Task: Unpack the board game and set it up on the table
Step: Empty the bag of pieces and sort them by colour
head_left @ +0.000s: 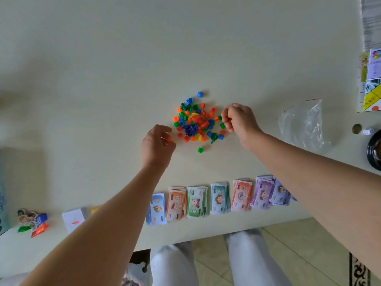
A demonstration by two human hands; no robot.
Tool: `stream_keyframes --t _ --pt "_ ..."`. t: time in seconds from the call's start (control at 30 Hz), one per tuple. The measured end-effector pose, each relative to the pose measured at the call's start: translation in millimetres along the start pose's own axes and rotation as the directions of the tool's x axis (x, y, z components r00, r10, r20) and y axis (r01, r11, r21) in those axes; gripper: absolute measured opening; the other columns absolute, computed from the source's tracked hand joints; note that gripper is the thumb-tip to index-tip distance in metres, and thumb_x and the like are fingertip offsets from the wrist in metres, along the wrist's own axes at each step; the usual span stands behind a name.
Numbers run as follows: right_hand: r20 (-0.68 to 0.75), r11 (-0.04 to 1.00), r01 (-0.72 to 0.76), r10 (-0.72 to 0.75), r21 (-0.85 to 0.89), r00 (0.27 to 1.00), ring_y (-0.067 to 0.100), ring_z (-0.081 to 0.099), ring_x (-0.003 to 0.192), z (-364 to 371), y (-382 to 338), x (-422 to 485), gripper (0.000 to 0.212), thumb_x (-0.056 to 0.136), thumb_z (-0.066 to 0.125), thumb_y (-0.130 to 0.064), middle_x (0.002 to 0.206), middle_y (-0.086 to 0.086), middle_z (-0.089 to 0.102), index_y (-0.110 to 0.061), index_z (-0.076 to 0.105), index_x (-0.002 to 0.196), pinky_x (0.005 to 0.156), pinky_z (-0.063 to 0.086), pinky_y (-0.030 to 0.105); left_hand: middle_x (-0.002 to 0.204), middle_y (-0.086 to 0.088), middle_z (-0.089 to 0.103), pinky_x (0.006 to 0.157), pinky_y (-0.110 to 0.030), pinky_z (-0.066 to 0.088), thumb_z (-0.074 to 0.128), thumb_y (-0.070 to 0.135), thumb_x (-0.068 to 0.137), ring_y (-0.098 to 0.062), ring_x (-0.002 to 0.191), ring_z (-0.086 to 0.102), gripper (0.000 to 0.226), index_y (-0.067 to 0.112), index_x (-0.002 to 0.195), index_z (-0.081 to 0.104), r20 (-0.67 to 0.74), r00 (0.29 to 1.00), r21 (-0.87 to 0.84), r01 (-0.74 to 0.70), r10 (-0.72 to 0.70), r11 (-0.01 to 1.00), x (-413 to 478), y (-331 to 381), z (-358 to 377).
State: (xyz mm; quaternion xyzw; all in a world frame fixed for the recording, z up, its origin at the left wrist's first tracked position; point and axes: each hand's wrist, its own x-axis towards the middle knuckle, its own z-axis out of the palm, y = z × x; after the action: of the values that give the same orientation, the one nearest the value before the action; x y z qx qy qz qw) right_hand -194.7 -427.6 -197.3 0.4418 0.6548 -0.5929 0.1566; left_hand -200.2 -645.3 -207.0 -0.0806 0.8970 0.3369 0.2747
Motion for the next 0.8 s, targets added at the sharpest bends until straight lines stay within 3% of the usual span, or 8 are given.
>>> stream_keyframes --t 0.07,0.17,0.27,0.33,0.4,0.5,0.6,0.8 --pt "0.020 0.993 0.056 -0.055 -0.099 0.998 0.010 0.037 0.045 1 1 3 0.033 0.086 0.036 -0.002 0.049 -0.008 0.048 -0.014 0.054 0.061 0.045 0.028 0.021 0.092 -0.001 0.063 0.061 -0.011 0.044 0.059 -0.002 0.075 -0.010 0.070 0.055 0.031 0.019 0.097 0.066 0.003 1.000 -0.023 0.007 -0.007 1.000 -1 1 0" --pt "0.035 0.952 0.140 -0.135 -0.273 0.990 0.004 0.042 0.055 -1 6 4 0.026 0.087 0.042 -0.007 0.049 -0.018 0.052 -0.013 0.060 0.070 0.051 0.032 0.021 0.104 -0.002 0.055 0.068 -0.030 0.049 0.066 0.004 0.075 -0.017 0.084 0.057 0.029 0.020 0.099 0.065 -0.010 0.999 0.112 -0.043 0.044 0.993 -5 2 4" --pt "-0.004 0.919 0.188 -0.202 -0.346 0.979 0.001 0.047 0.060 -4 11 2 0.016 0.089 0.048 -0.011 0.067 -0.013 0.053 -0.010 0.064 0.087 0.054 0.036 0.013 0.106 -0.001 0.052 0.067 -0.027 0.039 0.074 0.019 0.075 -0.016 0.094 0.052 0.029 0.020 0.102 0.062 -0.060 0.988 0.213 -0.125 0.141 0.969 -9 7 11" --pt "-0.013 0.906 0.203 -0.223 -0.371 0.975 0.005 0.049 0.062 -5 14 3 0.013 0.088 0.051 -0.012 0.071 -0.009 0.054 -0.011 0.063 0.092 0.056 0.038 0.015 0.101 -0.002 0.054 0.068 -0.028 0.038 0.077 0.024 0.074 -0.018 0.092 0.052 0.032 0.017 0.101 0.061 -0.058 0.972 0.270 -0.203 0.226 0.941 -10 11 16" --pt "-0.014 0.892 0.207 -0.232 -0.401 0.973 0.008 0.050 0.064 -5 17 5 0.014 0.086 0.052 -0.011 0.075 -0.006 0.055 -0.012 0.061 0.097 0.060 0.039 0.022 0.096 -0.006 0.056 0.067 -0.033 0.043 0.079 0.021 0.072 -0.024 0.087 0.053 0.034 0.013 0.100 0.062 -0.040 0.954 0.349 -0.266 0.297 0.899 -9 14 23" --pt "-0.006 0.859 0.246 -0.278 -0.450 0.960 0.005 0.048 0.061 -7 17 8 0.017 0.086 0.054 -0.011 0.074 -0.007 0.054 -0.013 0.059 0.101 0.057 0.039 0.019 0.089 -0.012 0.057 0.058 -0.036 0.045 0.081 0.011 0.067 -0.032 0.076 0.054 0.031 0.007 0.092 0.062 -0.015 0.921 0.438 -0.344 0.390 0.830 -4 13 30" --pt "0.044 0.794 0.330 -0.358 -0.511 0.932 0.010 0.050 0.064 -4 12 14 0.017 0.085 0.058 -0.012 0.069 -0.011 0.051 -0.013 0.059 0.102 0.063 0.040 0.022 0.083 -0.010 0.060 0.058 -0.035 0.043 0.078 0.011 0.074 -0.032 0.073 0.056 0.018 0.008 0.086 0.066 -0.001 0.907 0.438 -0.378 0.421 0.816 2 8 29" --pt "0.198 0.601 0.422 -0.403 -0.679 0.893 0.013 0.049 0.072 9 3 27 0.020 0.082 0.067 -0.015 0.081 -0.004 0.056 -0.014 0.060 0.101 0.068 0.040 0.026 0.083 -0.003 0.060 0.066 -0.026 0.037 0.072 0.019 0.081 -0.019 0.076 0.052 0.009 0.015 0.089 0.070 -0.031 0.895 0.258 -0.422 0.444 0.869 5 -1 18"
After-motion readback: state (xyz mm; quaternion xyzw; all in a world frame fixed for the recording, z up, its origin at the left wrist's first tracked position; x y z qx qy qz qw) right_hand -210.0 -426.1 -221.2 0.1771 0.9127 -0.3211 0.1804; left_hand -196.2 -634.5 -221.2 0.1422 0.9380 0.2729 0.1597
